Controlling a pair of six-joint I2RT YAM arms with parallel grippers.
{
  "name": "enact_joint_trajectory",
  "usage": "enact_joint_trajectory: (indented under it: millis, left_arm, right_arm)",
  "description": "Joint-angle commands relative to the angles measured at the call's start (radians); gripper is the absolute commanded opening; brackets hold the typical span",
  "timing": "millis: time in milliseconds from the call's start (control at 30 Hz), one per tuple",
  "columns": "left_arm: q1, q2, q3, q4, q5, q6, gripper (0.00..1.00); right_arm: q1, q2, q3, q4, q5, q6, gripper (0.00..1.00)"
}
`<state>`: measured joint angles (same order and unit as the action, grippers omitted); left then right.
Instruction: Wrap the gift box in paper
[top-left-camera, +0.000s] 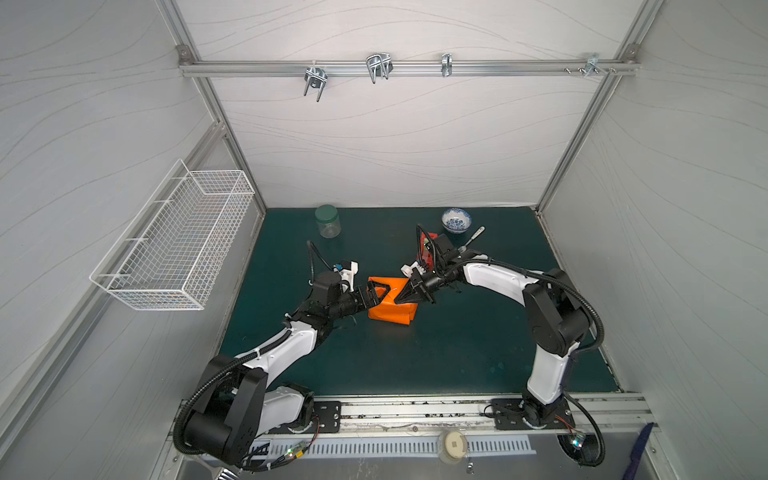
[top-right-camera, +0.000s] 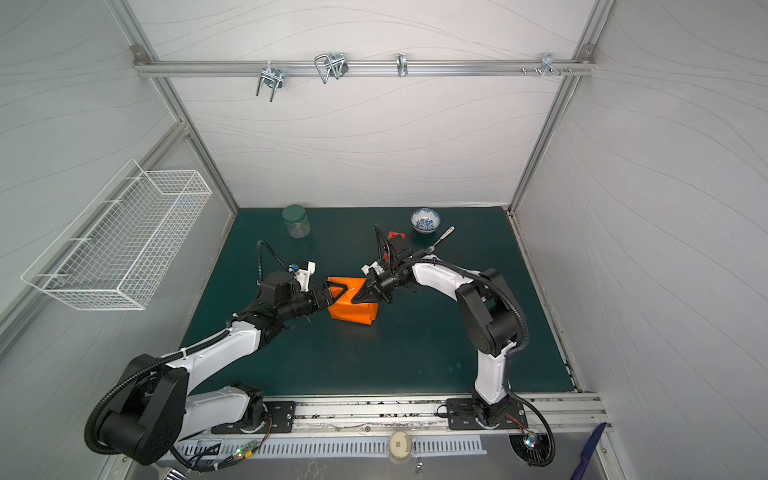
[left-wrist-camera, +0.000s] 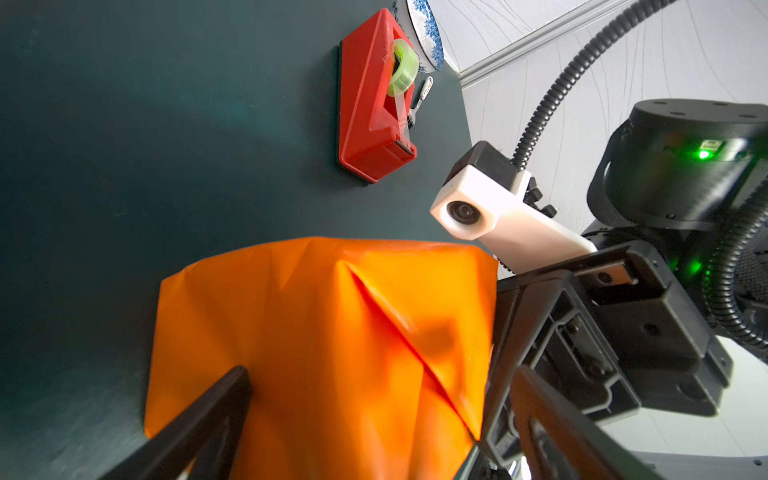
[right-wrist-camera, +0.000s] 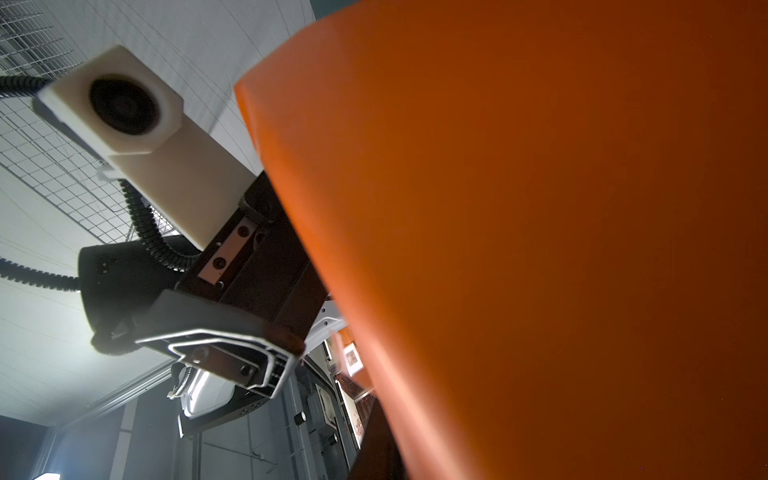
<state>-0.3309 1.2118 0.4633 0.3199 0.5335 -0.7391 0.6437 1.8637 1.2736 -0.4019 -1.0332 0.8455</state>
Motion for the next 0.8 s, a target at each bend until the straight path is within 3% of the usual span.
enact_joint_trajectory:
  millis: [0,233,767]
  left_arm:
    - [-0.046,-0.039,0.003,0.064,0.022,0.049,0.99]
    - [-0.093,-0.089,0.006,-0.030,-0.059,0.160,0.99]
    - [-0.117,-0.010,0.086,-0.115,-0.099,0.197,0.99]
  right_arm:
    - [0.004,0.054,-0.005,-0.060,0.108,-0.005,0.00]
    - [0.005,0.055,-0.003,-0.063,0.107,-0.009,0.00]
    - [0.006,0.057,0.001,-0.066,0.106,-0.014,0.00]
